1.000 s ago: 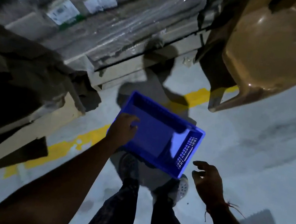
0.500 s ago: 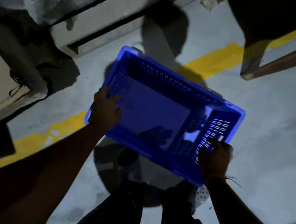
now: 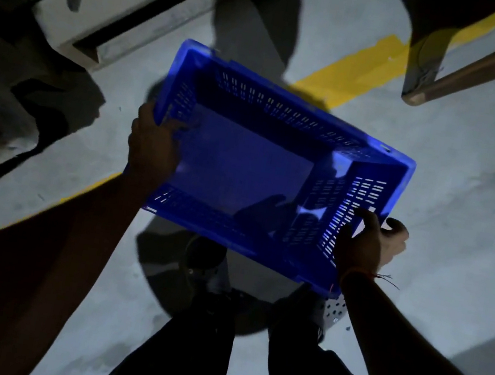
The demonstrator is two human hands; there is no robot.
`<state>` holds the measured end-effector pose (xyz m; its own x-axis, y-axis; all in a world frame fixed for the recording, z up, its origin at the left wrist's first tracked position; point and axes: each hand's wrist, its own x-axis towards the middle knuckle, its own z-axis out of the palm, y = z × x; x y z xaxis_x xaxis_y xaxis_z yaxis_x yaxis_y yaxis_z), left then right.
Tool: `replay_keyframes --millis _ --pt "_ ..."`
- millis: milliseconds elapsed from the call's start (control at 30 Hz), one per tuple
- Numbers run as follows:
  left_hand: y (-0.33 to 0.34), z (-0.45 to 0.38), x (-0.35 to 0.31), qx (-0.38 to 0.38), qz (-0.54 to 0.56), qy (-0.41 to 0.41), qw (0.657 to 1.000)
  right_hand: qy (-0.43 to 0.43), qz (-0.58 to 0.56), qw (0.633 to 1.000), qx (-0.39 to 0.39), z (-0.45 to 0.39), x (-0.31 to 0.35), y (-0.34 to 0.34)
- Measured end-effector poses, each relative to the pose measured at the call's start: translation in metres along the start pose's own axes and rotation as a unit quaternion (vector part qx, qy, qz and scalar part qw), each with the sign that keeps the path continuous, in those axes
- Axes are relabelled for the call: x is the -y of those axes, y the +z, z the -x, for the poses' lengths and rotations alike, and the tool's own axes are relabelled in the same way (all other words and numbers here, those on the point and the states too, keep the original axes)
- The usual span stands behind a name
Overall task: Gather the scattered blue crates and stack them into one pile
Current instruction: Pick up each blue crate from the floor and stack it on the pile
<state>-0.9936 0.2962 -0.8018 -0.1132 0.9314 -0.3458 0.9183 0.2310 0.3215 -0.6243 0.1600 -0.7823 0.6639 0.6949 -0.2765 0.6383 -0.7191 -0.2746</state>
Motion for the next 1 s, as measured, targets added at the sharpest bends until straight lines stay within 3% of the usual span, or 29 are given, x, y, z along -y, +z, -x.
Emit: replay_keyframes --millis 200,367,467,733,867,1000 --pt "-0.006 -0.007 0.017 0.051 -0.019 0.013 0.998 0.044 -0.029 0.991 0.127 -0.024 -0.021 0.013" --pt "-0.03 0.0 0.013 0.091 -0.01 0.086 0.992 -0.001 -0.012 0.991 0.133 -0.033 -0.028 -0.001" --pt "-0.051 0.021 0.001 0.082 -0.017 0.07 0.994 -0.017 -0.014 0.992 0.124 -0.034 -0.025 -0.037" --pt "-0.16 0.093 -0.099 0.119 0.025 0.084 0.989 -0.048 0.007 0.991 0.126 -0.015 -0.047 -0.212" --pt "-0.227 0.127 -0.186 0.108 0.023 0.107 0.988 0.022 -0.086 0.988 0.123 -0.004 -0.069 -0.326" --pt "-0.3 0.169 -0.291 0.072 0.025 0.158 0.984 0.002 -0.064 0.996 0.066 0.012 -0.103 -0.45"
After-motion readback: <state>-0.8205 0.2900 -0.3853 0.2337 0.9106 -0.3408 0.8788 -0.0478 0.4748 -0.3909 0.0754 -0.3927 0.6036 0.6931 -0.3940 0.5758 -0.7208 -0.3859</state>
